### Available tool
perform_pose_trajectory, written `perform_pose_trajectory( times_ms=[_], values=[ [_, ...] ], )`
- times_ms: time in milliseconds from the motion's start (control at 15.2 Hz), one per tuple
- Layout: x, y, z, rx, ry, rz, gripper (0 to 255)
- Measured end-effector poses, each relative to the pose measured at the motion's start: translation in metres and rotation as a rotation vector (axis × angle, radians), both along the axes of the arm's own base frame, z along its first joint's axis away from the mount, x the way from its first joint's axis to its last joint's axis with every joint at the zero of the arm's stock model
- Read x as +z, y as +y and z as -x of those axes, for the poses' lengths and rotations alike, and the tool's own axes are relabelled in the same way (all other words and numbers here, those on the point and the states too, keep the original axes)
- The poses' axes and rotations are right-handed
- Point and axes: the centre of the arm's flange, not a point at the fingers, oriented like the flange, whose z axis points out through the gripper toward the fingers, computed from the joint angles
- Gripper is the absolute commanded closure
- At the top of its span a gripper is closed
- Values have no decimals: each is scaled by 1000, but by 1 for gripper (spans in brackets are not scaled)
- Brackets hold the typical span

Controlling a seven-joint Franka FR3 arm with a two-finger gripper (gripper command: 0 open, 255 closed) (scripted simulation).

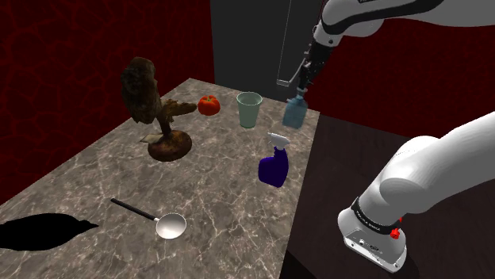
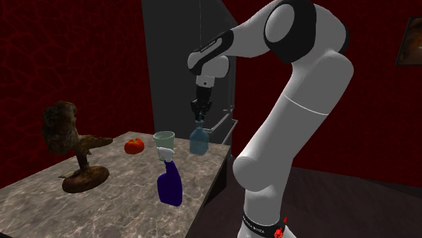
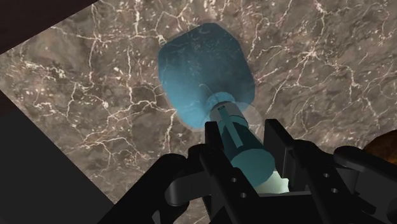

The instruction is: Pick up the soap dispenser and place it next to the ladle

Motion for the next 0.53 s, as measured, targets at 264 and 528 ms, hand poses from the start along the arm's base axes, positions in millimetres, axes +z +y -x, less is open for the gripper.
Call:
perform_pose_trajectory(
  times_ms=[264, 528],
  values=[
    [22, -1, -1, 0, 0, 0, 255],
    [44, -1, -1, 0, 0, 0, 255]
  ],
)
